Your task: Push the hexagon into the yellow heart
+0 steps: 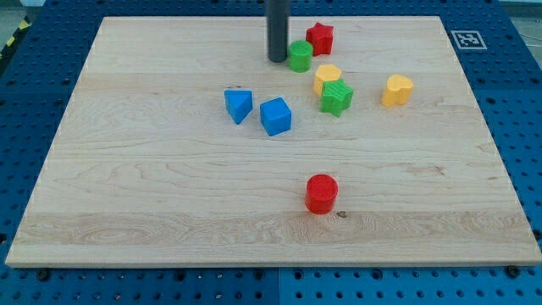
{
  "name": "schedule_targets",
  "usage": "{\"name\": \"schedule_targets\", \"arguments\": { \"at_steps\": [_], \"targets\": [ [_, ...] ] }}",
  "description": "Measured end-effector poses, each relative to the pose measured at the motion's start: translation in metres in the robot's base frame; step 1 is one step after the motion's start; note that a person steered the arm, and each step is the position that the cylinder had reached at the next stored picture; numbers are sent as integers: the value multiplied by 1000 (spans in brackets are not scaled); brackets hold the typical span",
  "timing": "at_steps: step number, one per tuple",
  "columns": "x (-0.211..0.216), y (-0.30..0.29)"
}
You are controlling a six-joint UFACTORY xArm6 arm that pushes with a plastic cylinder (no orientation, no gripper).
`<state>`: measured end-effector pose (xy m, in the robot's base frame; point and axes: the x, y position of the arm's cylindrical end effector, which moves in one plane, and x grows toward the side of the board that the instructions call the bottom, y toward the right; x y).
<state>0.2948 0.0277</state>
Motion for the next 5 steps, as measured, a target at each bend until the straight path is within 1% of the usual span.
{"name": "schedule_targets", "arguments": {
  "at_steps": [1, 2, 3, 5],
  "targets": [
    [1, 43],
    [4, 26],
    [4, -9],
    [53, 18]
  ]
}}
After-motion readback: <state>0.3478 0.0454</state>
